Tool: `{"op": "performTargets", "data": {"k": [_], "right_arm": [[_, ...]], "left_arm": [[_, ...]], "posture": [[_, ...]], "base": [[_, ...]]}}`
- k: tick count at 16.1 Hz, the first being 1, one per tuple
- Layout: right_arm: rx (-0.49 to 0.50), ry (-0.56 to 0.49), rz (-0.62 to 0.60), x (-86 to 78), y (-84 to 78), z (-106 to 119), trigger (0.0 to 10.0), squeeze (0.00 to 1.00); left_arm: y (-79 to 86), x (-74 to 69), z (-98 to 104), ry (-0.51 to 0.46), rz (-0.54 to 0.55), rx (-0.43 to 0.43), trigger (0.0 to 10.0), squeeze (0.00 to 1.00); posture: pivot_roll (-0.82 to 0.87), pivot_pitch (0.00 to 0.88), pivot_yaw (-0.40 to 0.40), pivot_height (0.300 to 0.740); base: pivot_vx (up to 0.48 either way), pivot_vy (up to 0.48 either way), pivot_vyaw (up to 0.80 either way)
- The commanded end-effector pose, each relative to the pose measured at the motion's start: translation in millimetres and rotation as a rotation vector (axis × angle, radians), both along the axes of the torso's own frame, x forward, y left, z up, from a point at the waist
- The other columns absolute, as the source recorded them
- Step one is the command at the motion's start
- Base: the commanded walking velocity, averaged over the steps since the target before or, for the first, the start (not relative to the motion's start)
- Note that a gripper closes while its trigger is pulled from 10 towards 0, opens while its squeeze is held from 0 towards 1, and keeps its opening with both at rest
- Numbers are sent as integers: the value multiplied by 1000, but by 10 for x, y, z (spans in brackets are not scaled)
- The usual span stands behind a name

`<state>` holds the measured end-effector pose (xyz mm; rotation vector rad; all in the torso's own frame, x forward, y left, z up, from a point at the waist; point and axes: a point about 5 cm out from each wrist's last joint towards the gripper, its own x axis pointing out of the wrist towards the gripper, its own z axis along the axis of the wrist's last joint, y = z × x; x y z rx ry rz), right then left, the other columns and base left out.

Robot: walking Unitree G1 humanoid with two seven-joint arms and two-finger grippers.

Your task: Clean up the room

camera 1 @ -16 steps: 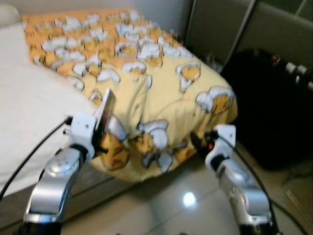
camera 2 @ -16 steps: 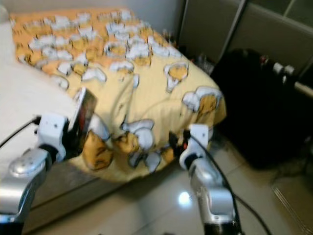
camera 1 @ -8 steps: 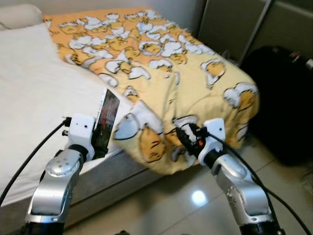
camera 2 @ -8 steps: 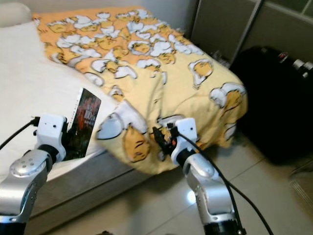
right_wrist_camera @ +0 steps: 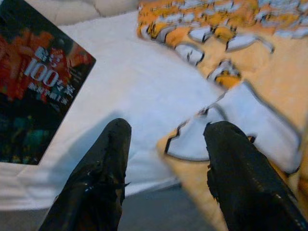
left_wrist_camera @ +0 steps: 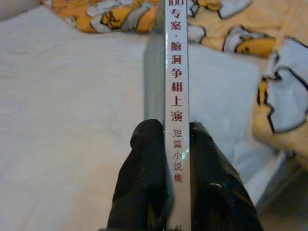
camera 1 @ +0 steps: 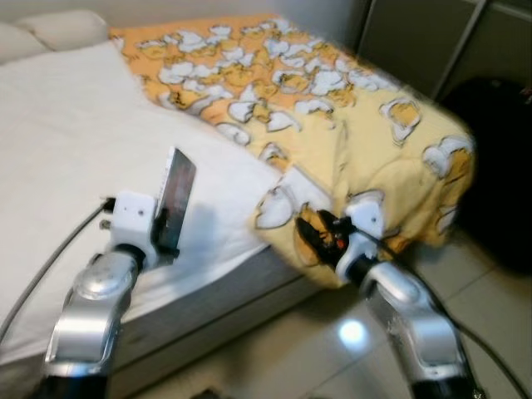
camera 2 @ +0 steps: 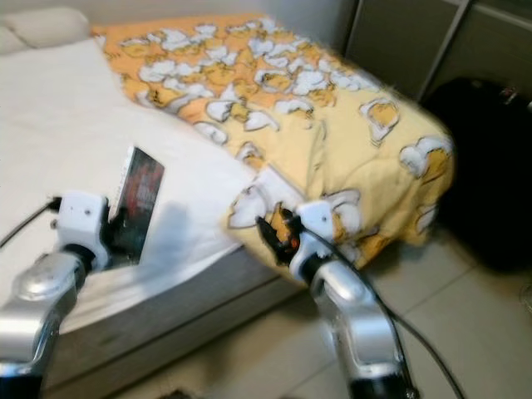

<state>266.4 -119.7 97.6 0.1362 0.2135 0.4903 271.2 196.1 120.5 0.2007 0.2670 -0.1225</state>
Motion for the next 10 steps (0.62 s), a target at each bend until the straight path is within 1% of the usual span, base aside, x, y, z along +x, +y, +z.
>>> {"op": "performTargets", "data": {"k": [1, 10], "right_arm": [[11, -26, 4, 20, 18, 65, 10000, 0], [2, -25, 12, 20, 22, 59, 10000, 0]], "left_arm": [[-19, 42, 113, -53, -17, 9, 10000, 0], [-28, 44, 106, -47, -25, 18, 10000, 0]], "posture": [[-10, 0, -23, 740], [-9, 0, -20, 740]], "base": [[0, 442, 0], [0, 436, 0]]}}
